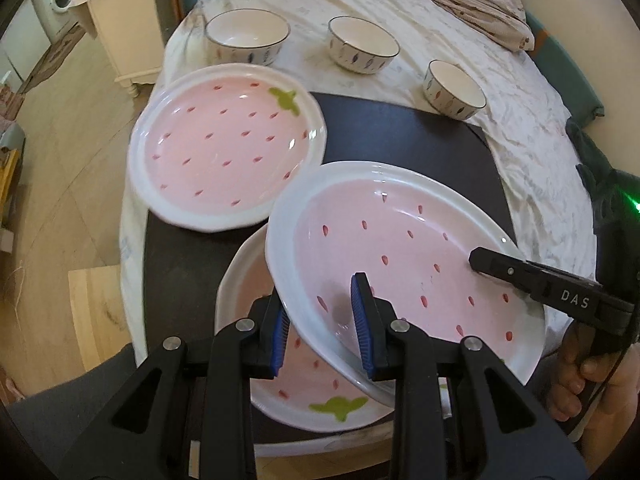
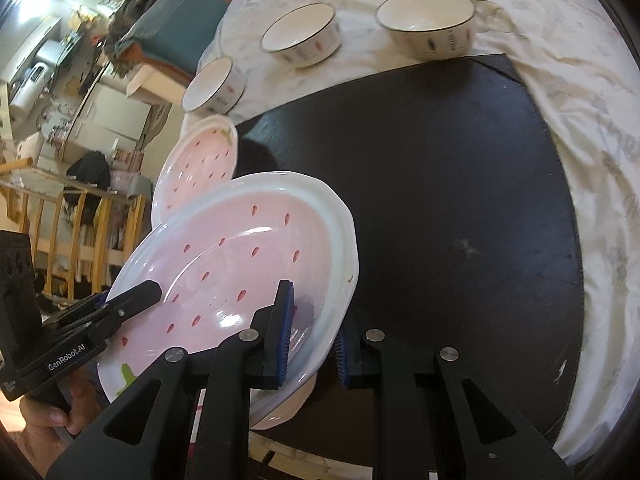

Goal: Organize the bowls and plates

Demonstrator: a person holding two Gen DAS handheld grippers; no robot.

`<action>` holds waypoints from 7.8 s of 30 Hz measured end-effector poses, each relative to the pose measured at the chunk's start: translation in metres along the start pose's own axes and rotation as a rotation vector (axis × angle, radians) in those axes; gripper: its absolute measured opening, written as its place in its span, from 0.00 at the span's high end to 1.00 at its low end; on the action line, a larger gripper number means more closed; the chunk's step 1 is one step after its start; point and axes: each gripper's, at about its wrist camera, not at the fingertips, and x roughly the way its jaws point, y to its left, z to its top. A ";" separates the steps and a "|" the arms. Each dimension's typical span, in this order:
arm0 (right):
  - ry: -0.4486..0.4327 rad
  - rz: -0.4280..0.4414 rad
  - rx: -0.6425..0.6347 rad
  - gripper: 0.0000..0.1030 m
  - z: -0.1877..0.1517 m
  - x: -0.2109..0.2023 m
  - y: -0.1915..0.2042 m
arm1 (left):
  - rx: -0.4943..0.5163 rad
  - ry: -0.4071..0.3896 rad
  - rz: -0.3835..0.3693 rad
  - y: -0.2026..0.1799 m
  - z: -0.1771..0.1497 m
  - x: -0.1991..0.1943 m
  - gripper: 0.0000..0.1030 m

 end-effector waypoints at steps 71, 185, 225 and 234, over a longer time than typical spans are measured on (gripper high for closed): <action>0.144 0.049 0.100 0.47 -0.015 0.035 -0.022 | -0.143 0.209 0.146 0.046 -0.024 0.068 0.66; -0.134 -0.057 0.009 0.13 0.077 0.002 0.065 | -0.204 -0.034 0.097 0.100 0.095 0.011 0.26; 0.161 0.017 -0.134 0.72 0.134 0.166 0.087 | -0.304 0.046 0.025 0.148 0.114 0.089 0.68; 0.050 0.066 -0.093 0.75 0.132 0.125 0.075 | -0.310 0.021 -0.026 0.136 0.118 0.082 0.68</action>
